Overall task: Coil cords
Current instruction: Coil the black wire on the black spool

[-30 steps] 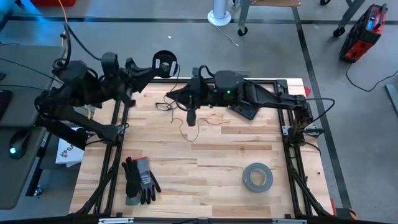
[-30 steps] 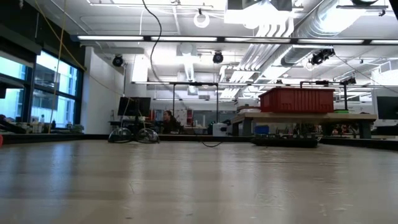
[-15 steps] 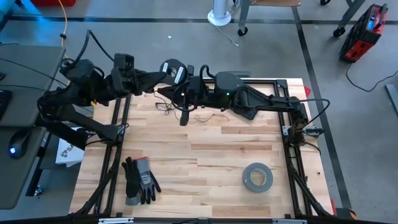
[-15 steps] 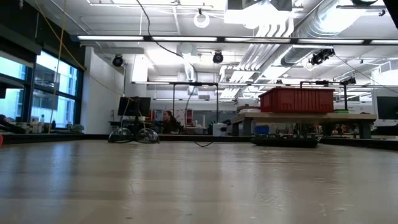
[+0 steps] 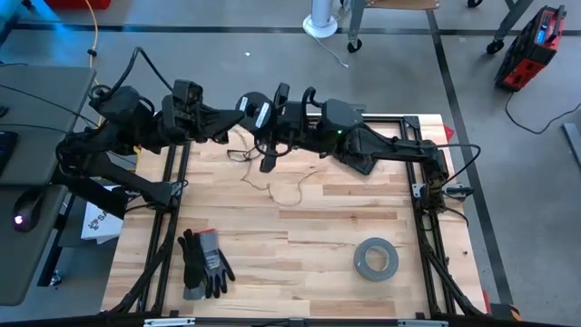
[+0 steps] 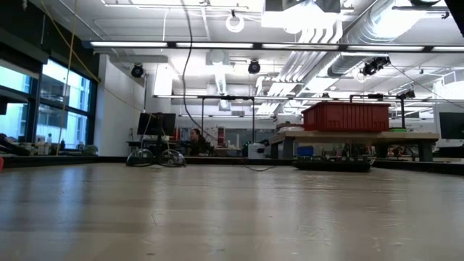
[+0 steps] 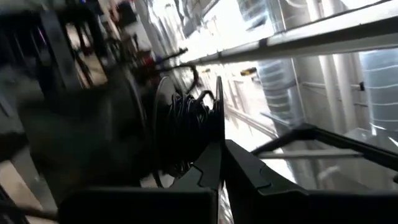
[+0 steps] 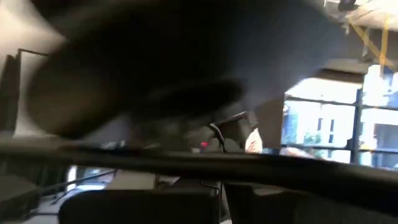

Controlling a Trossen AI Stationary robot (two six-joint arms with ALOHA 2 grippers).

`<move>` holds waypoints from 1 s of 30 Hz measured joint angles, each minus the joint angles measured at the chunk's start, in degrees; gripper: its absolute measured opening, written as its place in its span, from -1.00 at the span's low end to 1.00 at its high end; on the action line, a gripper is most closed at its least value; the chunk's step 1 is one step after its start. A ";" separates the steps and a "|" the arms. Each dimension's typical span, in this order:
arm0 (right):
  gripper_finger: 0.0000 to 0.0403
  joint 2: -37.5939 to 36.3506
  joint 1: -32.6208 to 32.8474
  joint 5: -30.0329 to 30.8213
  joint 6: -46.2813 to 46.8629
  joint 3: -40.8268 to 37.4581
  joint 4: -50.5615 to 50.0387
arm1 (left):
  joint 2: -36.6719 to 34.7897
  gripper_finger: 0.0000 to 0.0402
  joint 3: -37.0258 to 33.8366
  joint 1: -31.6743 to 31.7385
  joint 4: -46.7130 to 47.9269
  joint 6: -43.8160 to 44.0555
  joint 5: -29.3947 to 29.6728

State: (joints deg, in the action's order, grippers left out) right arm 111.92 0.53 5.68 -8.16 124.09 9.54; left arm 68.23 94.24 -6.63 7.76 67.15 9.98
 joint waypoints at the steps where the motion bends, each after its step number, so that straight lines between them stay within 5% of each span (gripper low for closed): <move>1: -1.00 0.00 -0.18 0.43 -0.33 0.00 0.64 | 0.02 -0.98 0.00 -0.02 0.07 0.88 -1.02; 14: -1.00 -0.07 -4.04 -0.05 -14.21 0.00 0.67 | -2.30 -0.99 0.00 0.04 8.32 -2.32 -10.84; 20: -1.00 -1.77 -6.54 -0.20 -16.55 0.00 -6.61 | -5.20 -0.99 -0.04 0.80 20.41 -13.48 -10.96; 30: -1.00 -6.52 -8.08 -0.99 -12.29 0.02 -22.87 | -5.09 -1.00 -0.04 4.93 30.18 -42.97 -3.20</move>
State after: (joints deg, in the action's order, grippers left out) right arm 105.40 -7.55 4.69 -20.46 124.11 -13.34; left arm 63.14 94.19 -1.70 37.94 24.18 6.79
